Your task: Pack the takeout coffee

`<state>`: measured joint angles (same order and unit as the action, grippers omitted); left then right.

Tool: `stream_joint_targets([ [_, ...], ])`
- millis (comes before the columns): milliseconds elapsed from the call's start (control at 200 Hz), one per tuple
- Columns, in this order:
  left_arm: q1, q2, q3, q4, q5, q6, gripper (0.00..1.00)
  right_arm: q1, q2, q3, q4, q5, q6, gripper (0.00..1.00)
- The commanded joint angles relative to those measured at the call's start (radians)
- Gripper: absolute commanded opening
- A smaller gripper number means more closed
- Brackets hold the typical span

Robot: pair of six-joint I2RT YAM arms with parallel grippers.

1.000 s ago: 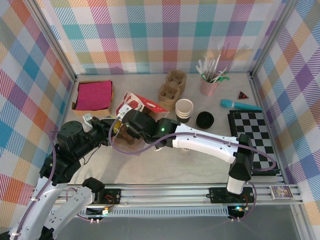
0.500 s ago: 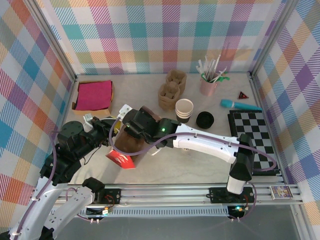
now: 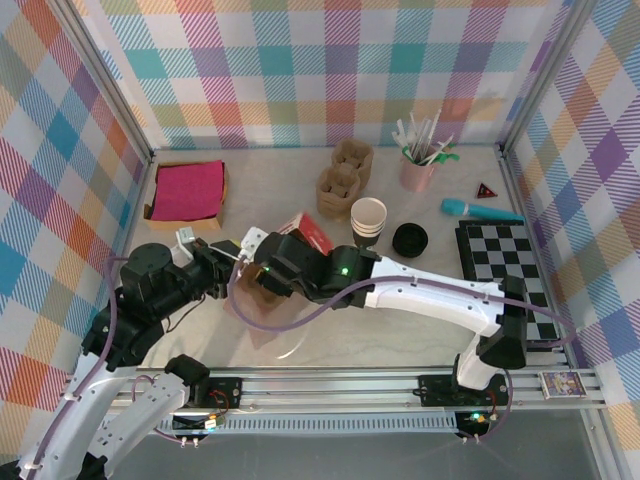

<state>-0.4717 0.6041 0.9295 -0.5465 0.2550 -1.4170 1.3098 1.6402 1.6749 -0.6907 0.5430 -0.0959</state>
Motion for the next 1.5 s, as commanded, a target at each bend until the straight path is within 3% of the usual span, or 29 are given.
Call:
stream_joint_targets([
  [0,0.046,0.038,-0.048,-0.002,0.019,0.101,0.00,0.027,-0.096,0.031,-0.092,-0.085,-0.033,0.64],
  [195,0.047,0.078,-0.022,-0.013,0.046,0.191,0.00,0.067,-0.130,-0.097,-0.085,-0.104,-0.012,0.63],
  [485,0.048,0.062,0.077,-0.120,-0.040,0.242,0.00,0.073,-0.145,-0.184,0.001,-0.138,0.010,0.63],
  [610,0.047,0.052,0.131,-0.155,-0.061,0.257,0.00,0.072,-0.168,-0.198,0.049,-0.192,-0.041,0.72],
  [745,0.048,0.063,0.182,-0.175,-0.072,0.270,0.00,0.046,-0.166,-0.152,0.014,-0.336,-0.083,0.81],
  [925,0.049,0.139,0.219,-0.210,-0.077,0.341,0.00,-0.088,-0.075,0.044,-0.178,-0.624,0.096,0.92],
  [970,0.053,0.155,0.214,-0.206,-0.077,0.351,0.00,-0.106,-0.049,0.080,-0.220,-0.689,0.116,1.00],
  [1060,0.065,0.182,0.210,-0.194,-0.072,0.368,0.00,-0.145,0.003,0.135,-0.304,-0.863,0.127,0.99],
  [1270,0.117,0.228,0.226,-0.203,-0.084,0.404,0.00,-0.156,0.019,0.149,-0.380,-0.933,0.056,1.00],
  [1495,0.160,0.244,0.212,-0.173,-0.043,0.408,0.00,-0.189,-0.045,0.078,-0.334,-0.978,-0.016,0.99],
])
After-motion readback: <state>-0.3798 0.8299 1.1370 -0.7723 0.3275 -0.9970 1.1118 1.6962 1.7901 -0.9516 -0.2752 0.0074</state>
